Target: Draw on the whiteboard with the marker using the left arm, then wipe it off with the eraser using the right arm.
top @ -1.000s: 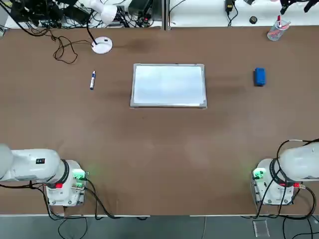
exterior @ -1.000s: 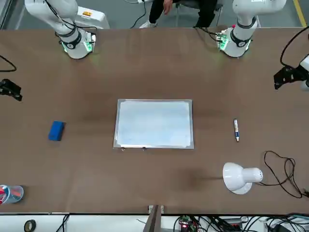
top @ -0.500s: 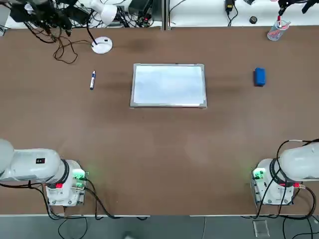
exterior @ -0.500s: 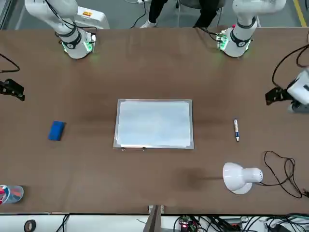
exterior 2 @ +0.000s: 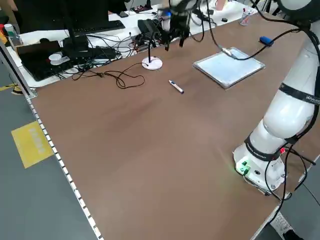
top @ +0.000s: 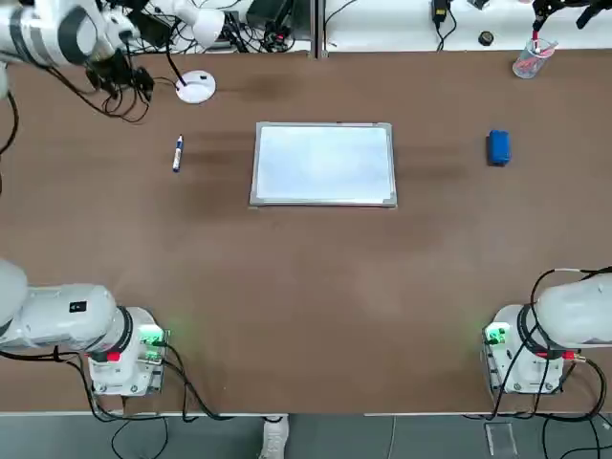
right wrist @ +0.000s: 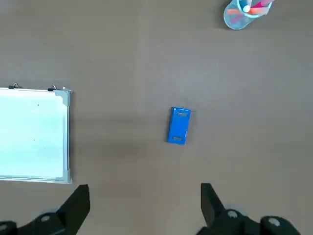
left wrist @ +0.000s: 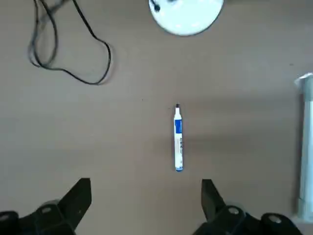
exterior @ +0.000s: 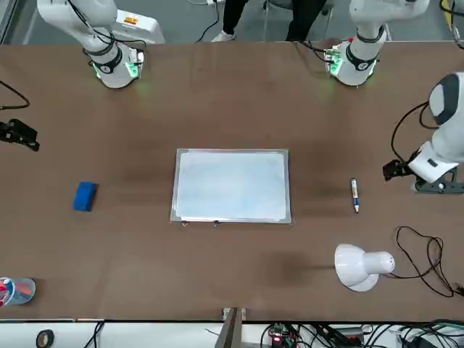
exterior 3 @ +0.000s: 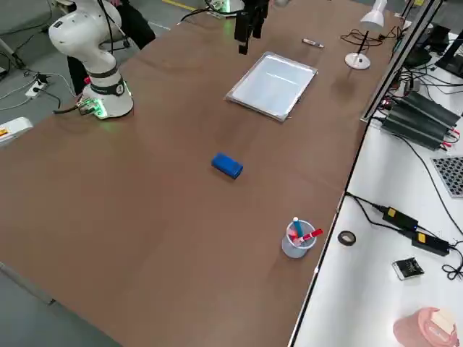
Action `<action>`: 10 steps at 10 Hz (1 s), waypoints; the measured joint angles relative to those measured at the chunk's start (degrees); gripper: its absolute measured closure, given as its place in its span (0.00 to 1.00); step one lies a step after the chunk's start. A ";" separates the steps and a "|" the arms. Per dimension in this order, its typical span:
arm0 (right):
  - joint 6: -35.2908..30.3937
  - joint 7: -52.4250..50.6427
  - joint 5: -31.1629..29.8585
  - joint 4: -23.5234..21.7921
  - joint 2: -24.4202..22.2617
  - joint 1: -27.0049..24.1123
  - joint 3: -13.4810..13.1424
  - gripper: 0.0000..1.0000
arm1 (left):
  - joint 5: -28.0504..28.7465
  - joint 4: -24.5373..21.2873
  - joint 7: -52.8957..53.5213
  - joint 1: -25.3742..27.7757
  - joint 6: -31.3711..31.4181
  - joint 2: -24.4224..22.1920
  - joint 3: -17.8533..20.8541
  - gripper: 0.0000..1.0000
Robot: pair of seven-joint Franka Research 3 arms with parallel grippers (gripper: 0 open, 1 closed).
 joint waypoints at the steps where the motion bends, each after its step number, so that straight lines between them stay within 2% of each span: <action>1: 0.00 0.00 0.09 -0.03 0.00 0.00 -0.01 0.00 | 0.00 -1.81 -0.87 0.16 2.90 1.17 0.02 0.00; 5: 0.07 0.05 0.20 -0.03 -0.01 0.00 0.01 0.00 | 0.00 -7.75 -3.58 -0.49 12.53 5.16 -0.36 0.03; 6: 0.07 0.09 0.21 -0.03 -0.01 0.00 0.03 0.00 | 0.00 -8.77 -3.68 -0.74 14.52 6.20 -0.42 0.07; 7: 0.07 0.18 0.22 -0.03 -0.01 0.01 0.07 0.00 | 0.00 -9.51 -3.68 -1.11 16.35 7.32 -0.43 0.14; 10: 0.05 0.36 0.24 -0.03 -0.01 0.03 0.15 0.00 | 0.72 -10.28 -3.74 -1.85 20.70 10.83 -0.43 0.17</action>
